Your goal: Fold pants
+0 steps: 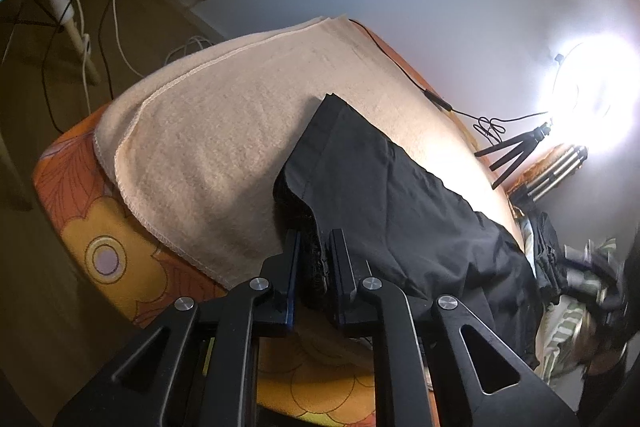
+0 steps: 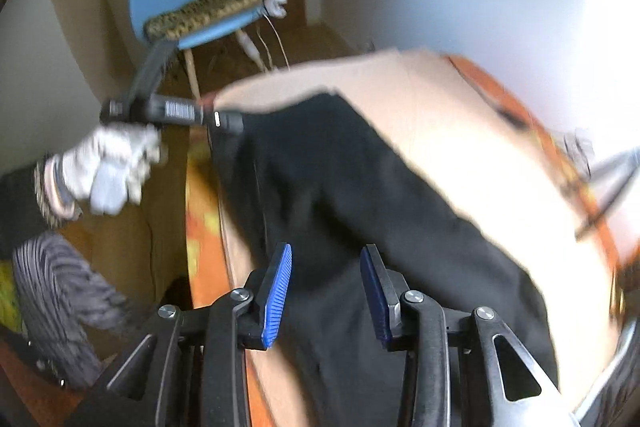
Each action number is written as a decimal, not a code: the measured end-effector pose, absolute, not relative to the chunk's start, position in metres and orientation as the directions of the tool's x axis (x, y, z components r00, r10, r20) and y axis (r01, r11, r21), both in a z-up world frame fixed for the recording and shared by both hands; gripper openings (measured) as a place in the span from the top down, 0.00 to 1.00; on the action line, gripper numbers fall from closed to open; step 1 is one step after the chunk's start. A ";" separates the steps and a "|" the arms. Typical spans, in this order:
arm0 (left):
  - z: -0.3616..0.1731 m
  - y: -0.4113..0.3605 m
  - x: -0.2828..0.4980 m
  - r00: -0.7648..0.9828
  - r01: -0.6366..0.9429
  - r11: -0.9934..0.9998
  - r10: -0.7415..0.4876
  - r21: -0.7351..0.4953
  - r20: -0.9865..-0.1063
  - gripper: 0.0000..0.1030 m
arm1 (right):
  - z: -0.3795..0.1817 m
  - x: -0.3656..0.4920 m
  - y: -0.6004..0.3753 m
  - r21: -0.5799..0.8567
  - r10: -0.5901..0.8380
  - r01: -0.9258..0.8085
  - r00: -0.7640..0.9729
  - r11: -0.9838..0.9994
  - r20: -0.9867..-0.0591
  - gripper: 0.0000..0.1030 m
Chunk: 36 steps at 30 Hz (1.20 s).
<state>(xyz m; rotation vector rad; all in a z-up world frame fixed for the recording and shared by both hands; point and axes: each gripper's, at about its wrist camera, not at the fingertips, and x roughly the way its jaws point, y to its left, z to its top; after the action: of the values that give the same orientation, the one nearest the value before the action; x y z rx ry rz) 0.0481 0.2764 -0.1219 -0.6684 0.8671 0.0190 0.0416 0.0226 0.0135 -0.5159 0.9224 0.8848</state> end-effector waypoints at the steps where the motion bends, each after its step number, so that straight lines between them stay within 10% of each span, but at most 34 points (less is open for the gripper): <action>1: -0.122 0.276 0.048 0.660 -0.275 0.798 -0.248 -0.536 -0.709 0.88 | 0.015 0.049 0.036 -0.022 0.437 -0.842 0.302 0.539 -0.847 0.64; 21: -0.124 0.274 0.054 0.656 -0.242 0.820 -0.254 -0.518 -0.710 0.88 | -0.106 0.193 0.156 -0.027 0.389 -0.883 0.234 0.469 -0.891 0.65; 26: -0.123 0.276 0.055 0.658 -0.249 0.818 -0.250 -0.518 -0.710 0.88 | -0.107 0.184 0.149 -0.061 0.388 -0.889 0.259 0.453 -0.885 1.00; 34: -0.123 0.275 0.054 0.656 -0.250 0.824 -0.241 -0.508 -0.715 0.88 | -0.096 0.173 0.136 -0.081 0.417 -0.893 0.285 0.442 -0.863 0.98; 36: -0.123 0.275 0.054 0.657 -0.249 0.823 -0.244 -0.510 -0.714 0.88 | -0.096 0.184 0.133 -0.070 0.401 -0.871 0.293 0.486 -0.868 0.66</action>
<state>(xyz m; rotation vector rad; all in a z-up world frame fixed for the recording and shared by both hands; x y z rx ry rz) 0.0542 0.2750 -0.1231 -0.6239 0.8694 0.0032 0.1841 0.1328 -0.0957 -0.6133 0.9139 0.9211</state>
